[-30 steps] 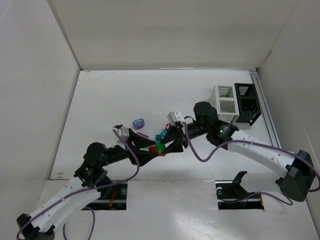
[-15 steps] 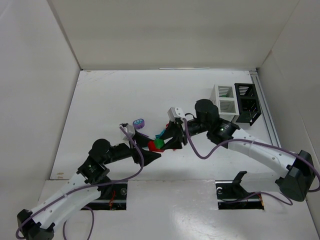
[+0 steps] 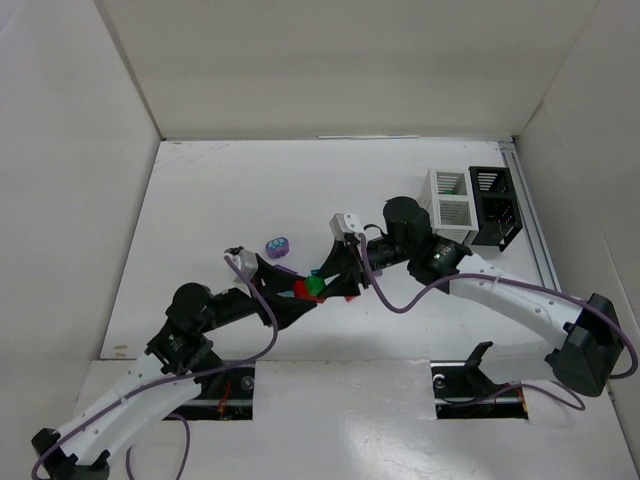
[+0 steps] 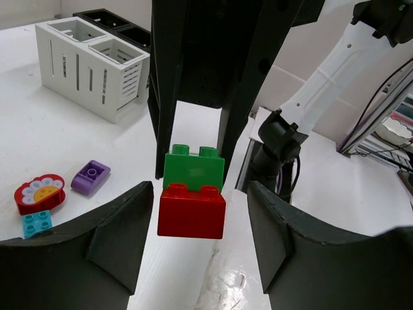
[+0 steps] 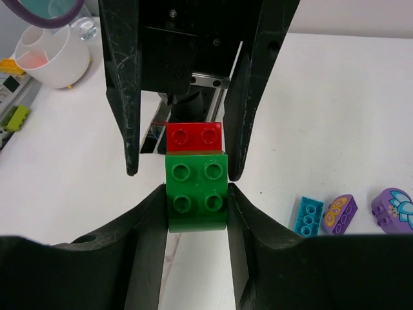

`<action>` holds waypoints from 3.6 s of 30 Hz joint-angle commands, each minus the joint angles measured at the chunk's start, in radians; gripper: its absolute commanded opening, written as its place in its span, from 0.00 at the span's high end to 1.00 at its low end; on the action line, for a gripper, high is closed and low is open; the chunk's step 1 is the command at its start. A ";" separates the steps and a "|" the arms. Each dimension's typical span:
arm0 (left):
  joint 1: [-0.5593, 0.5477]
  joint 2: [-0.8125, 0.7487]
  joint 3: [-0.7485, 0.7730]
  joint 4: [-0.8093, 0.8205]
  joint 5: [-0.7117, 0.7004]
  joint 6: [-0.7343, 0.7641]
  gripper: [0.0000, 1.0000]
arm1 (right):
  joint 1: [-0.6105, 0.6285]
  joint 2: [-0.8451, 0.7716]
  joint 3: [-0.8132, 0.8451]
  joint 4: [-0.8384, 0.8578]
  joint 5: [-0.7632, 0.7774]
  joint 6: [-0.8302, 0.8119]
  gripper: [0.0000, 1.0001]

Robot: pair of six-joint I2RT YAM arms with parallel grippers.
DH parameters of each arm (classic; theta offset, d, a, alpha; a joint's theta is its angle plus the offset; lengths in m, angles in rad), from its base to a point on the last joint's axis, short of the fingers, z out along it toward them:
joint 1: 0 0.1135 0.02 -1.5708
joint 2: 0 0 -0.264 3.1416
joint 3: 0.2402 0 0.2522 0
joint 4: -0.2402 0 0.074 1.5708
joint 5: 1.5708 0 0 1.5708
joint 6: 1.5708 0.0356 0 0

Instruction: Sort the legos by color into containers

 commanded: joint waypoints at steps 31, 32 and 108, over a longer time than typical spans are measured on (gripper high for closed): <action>0.000 0.014 0.037 -0.021 -0.093 0.002 0.99 | -0.178 -0.094 0.005 0.061 0.006 0.038 0.78; 0.000 0.014 0.028 -0.021 -0.105 -0.008 0.99 | -0.203 -0.094 -0.005 0.061 -0.006 0.038 0.78; -0.149 1.962 1.891 -0.177 -0.180 -0.054 0.89 | -0.815 -0.571 0.055 -0.695 1.353 0.015 0.01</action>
